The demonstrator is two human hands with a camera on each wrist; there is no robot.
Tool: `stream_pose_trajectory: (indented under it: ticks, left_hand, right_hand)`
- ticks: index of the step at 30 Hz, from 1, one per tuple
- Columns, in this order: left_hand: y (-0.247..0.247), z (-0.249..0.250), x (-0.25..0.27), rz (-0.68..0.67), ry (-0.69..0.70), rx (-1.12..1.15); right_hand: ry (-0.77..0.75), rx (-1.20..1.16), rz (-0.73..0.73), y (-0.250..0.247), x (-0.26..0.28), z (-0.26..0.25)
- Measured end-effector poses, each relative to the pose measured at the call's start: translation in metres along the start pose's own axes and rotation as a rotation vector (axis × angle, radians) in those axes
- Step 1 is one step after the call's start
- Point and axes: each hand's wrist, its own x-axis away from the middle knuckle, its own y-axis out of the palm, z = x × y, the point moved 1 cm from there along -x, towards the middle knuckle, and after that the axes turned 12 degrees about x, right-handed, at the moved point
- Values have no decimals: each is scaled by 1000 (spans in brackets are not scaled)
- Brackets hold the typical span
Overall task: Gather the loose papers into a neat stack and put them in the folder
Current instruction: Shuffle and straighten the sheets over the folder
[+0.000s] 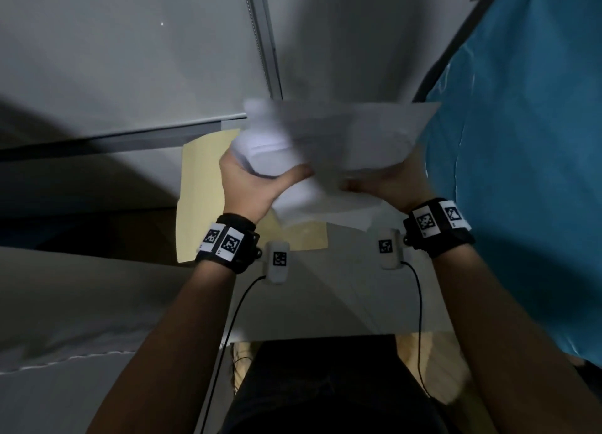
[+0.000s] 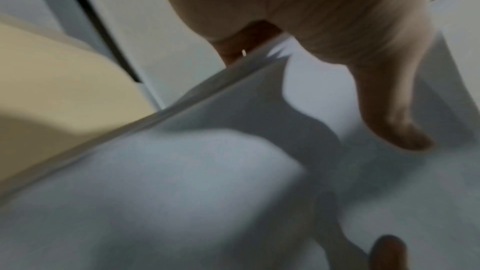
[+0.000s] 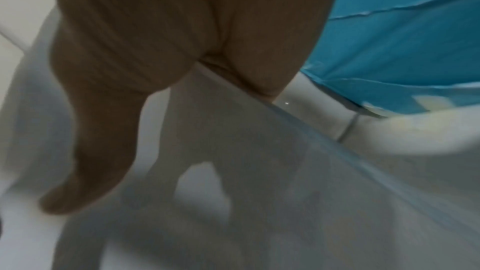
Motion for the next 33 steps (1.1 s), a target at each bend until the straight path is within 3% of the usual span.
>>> stream_pose_trajectory:
  ticks: [4,7,10,14,20,27,29,31,33]
  left_hand:
    - [2,-62,8,-104,-245,-130]
    - [8,-89,19,-69,-376,-176]
    - [14,-84,19,-5,-351,-132]
    - [13,-75,24,80,-286,-46]
    - [2,-57,15,46,-238,8]
    - [16,-57,19,95,-322,26]
    - [7,-46,14,137,-235,-14]
    - [-9,-24,5,191,-33,-129]
    - [-21,0,-7,41,168,-364]
  right_hand:
    - [165,-41,-135,29,3,38]
    - [206,-58,-111,48,10,52]
    - [214,-54,-24,43,7,47]
    - [131,-53,-86,38,11,47]
    - [139,-78,-46,37,10,51]
    - [243,-50,15,62,5,52]
    - [226,63,-52,41,-3,53]
    - [191,275,-169,13,-12,53]
    - [139,501,-275,-5,-16,48]
